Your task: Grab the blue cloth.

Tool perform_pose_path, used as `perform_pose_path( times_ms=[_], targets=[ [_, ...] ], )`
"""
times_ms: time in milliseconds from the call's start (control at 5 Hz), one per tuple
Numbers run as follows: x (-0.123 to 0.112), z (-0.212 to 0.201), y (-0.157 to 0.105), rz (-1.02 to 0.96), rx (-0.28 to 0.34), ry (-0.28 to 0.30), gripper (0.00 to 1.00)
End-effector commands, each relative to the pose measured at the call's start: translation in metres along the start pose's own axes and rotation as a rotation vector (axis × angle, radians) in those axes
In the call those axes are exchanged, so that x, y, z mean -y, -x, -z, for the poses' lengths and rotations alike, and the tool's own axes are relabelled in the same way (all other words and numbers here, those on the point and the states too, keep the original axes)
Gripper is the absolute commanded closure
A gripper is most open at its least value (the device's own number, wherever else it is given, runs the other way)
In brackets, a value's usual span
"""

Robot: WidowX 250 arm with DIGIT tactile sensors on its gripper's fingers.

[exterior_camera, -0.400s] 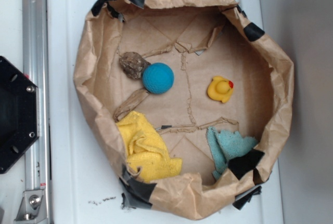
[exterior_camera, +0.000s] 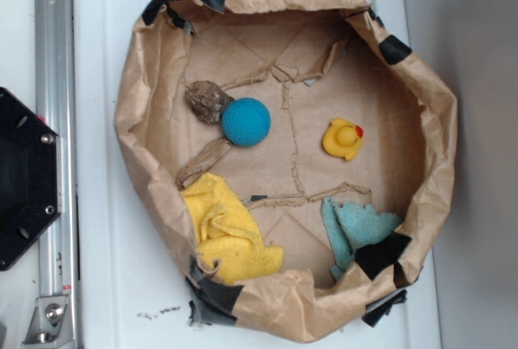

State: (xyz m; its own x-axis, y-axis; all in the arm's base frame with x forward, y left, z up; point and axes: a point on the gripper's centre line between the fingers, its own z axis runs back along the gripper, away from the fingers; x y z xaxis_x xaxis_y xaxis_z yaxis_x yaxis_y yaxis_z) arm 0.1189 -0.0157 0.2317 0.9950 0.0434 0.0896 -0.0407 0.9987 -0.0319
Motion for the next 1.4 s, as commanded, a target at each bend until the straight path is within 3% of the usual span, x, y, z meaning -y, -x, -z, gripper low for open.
perform_pose_path(
  times_ms=[0, 400, 600, 800, 1000, 1200],
  targets=[
    [-0.018, 0.07, -0.093, 0.036, 0.103, -0.068, 0.0],
    [-0.022, 0.111, -0.144, 0.176, 0.142, -0.027, 0.0],
    [-0.004, 0.139, -0.169, 0.295, 0.155, -0.061, 0.0],
    [0.012, 0.147, -0.172, 0.359, 0.2, -0.089, 0.0],
    [0.018, 0.148, -0.169, 0.449, 0.263, -0.044, 0.0],
    [0.023, 0.161, -0.174, 0.512, 0.276, -0.042, 0.0]
  ],
)
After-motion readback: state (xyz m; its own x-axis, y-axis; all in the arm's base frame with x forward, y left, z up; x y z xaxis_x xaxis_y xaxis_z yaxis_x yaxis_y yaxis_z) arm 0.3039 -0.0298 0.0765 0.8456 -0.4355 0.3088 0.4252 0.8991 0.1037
